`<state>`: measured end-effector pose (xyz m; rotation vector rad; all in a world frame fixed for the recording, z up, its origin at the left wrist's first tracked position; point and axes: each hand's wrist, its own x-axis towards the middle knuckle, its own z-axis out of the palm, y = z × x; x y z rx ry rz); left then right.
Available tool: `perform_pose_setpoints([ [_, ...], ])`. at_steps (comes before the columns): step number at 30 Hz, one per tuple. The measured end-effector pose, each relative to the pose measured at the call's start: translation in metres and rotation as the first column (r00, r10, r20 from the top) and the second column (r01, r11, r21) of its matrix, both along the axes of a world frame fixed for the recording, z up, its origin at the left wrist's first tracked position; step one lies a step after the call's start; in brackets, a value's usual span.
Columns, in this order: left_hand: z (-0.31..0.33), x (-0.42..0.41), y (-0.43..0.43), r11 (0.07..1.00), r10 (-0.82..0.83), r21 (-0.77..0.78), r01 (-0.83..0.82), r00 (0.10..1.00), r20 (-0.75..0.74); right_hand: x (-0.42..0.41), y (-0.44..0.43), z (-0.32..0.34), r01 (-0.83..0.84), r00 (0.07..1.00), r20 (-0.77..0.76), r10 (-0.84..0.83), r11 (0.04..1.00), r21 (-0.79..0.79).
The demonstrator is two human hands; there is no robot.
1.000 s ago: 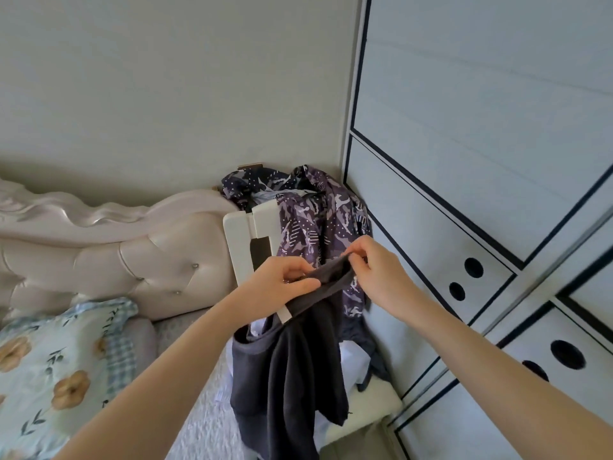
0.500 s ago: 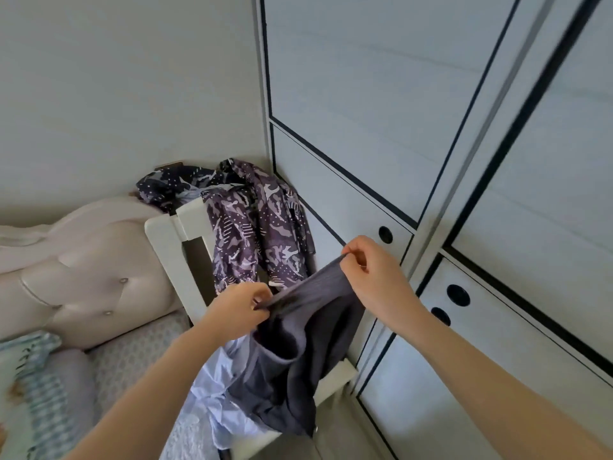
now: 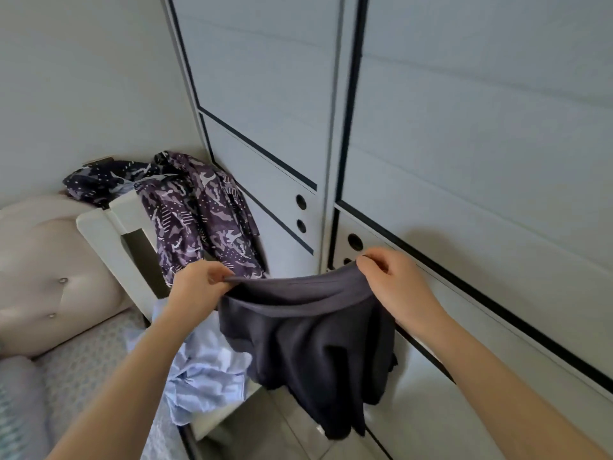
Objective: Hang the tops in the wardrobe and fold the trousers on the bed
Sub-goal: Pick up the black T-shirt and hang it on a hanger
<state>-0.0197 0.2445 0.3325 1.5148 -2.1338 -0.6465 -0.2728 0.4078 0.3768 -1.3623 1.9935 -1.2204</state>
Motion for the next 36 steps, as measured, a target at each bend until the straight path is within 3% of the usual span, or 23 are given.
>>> perform_pose_setpoints([
  [3,0.008,-0.026,0.042,0.993,0.111,-0.029,-0.118,0.975,-0.195,-0.016,0.043,-0.003,0.008,0.999,-0.043,-0.006,0.998,0.067],
  [5,0.011,-0.044,0.069,0.989,0.151,0.05,-0.142,0.928,-0.342,-0.024,0.072,-0.004,0.028,0.997,-0.074,-0.023,0.997,0.076],
  [7,0.013,-0.06,0.089,0.961,0.227,0.257,-0.105,0.829,-0.511,-0.031,0.102,-0.006,0.074,0.988,-0.139,-0.065,0.996,0.058],
  [9,0.012,-0.074,0.105,0.848,0.338,0.527,0.053,0.711,-0.617,-0.037,0.133,-0.009,0.148,0.959,-0.252,-0.131,0.988,0.05],
  [11,0.009,-0.085,0.121,0.655,0.401,0.713,0.25,0.684,-0.609,-0.044,0.162,-0.014,0.247,0.913,-0.344,-0.218,0.968,0.041],
  [13,0.005,-0.093,0.134,0.47,0.363,0.801,0.371,0.746,-0.559,-0.049,0.188,-0.018,0.348,0.875,-0.365,-0.318,0.937,0.018],
  [15,0.002,-0.101,0.145,0.364,0.259,0.832,0.418,0.813,-0.521,-0.051,0.21,-0.023,0.443,0.843,-0.339,-0.418,0.897,-0.004],
  [21,-0.009,-0.125,0.161,0.217,-0.002,0.827,0.518,0.848,-0.53,-0.049,0.261,-0.037,0.638,0.752,-0.214,-0.624,0.77,-0.004],
  [26,-0.018,-0.151,0.176,0.11,-0.195,0.814,0.57,0.816,-0.545,-0.047,0.302,-0.05,0.76,0.628,-0.301,-0.718,0.648,0.04],
  [28,-0.022,-0.162,0.187,0.063,-0.201,0.821,0.568,0.813,-0.547,-0.045,0.318,-0.055,0.815,0.564,-0.311,-0.765,0.576,0.062],
  [31,-0.024,-0.177,0.208,0.038,-0.214,0.829,0.558,0.815,-0.538,-0.04,0.338,-0.062,0.848,0.53,-0.182,-0.828,0.519,0.105],
  [33,-0.023,-0.186,0.224,0.041,-0.203,0.839,0.542,0.827,-0.525,-0.04,0.352,-0.062,0.842,0.519,0.08,-0.851,0.525,0.126],
  [36,-0.021,-0.202,0.252,0.076,-0.172,0.851,0.519,0.848,-0.502,-0.045,0.376,-0.057,0.855,0.401,0.396,-0.826,0.493,0.164],
])
